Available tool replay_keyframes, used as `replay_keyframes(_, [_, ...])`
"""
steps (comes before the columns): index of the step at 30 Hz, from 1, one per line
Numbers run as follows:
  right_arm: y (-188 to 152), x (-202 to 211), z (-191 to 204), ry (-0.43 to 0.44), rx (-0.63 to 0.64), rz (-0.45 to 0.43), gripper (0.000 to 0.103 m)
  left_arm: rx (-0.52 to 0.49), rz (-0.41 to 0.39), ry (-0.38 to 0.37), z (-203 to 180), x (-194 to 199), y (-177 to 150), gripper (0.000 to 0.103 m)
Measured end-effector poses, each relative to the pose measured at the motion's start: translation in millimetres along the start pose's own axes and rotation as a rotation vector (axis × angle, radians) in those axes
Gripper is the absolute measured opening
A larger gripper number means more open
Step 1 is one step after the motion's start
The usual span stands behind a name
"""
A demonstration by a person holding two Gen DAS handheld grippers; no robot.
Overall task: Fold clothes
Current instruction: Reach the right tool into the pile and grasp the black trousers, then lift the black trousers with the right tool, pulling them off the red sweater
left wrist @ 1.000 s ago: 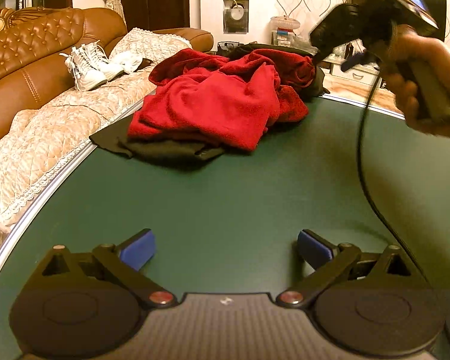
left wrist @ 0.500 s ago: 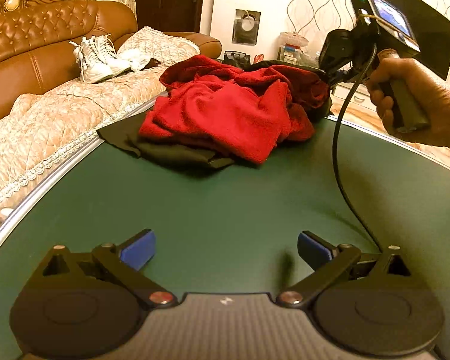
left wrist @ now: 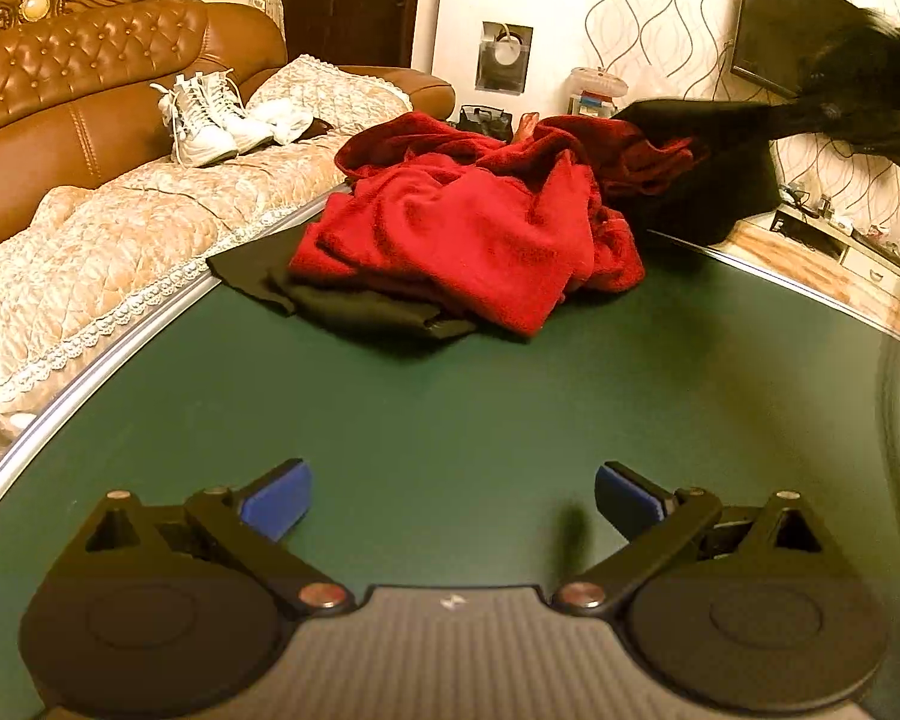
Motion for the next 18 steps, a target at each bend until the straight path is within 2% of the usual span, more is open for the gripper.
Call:
replay_keyframes(5, [-11.4, 79.8, -8.7, 0.054, 0.003, -0.051, 0.001, -0.020, 0.010, 0.020, -1.9, -1.8, -0.3, 0.103])
replay_keyframes(8, [-20.5, 142.5, -18.1, 0.056, 0.010, -0.092, 0.001, -0.056, 0.029, 0.056, -5.5, -4.3, -1.3, 0.103])
replay_keyframes(11, [-41.2, 166.7, -30.9, -0.036, 0.090, -0.033, 0.002, -0.075, 0.027, 0.108, -8.4, -5.0, -0.9, 0.103])
replay_keyframes(13, [-56.2, 157.9, -42.0, -0.104, 0.124, 0.026, 0.006, -0.082, 0.019, 0.136, -9.5, -4.2, -0.2, 0.103])
replay_keyframes(14, [-63.5, 148.0, -45.7, -0.113, 0.118, 0.056, 0.014, -0.083, 0.017, 0.140, -9.5, -3.5, -0.7, 0.103])
replay_keyframes(16, [-73.4, 124.8, -45.9, -0.109, 0.112, 0.075, 0.039, -0.084, 0.017, 0.141, -8.8, -3.2, -0.8, 0.103])
replay_keyframes(17, [-76.5, 111.0, -43.3, -0.116, 0.124, 0.081, 0.058, -0.080, 0.019, 0.137, -8.5, -3.1, -1.1, 0.103])
replay_keyframes(18, [-79.4, 95.2, -39.1, -0.128, 0.144, 0.087, 0.063, -0.075, 0.020, 0.133, -7.7, -3.3, -1.2, 0.103])
Point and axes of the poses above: each gripper's, at about its wrist camera, not at the fingertips, and x roughly against the way its jaws point, z to its left, y to its top, the point moved 10 cm from there along -x, roughly the way its jaws point
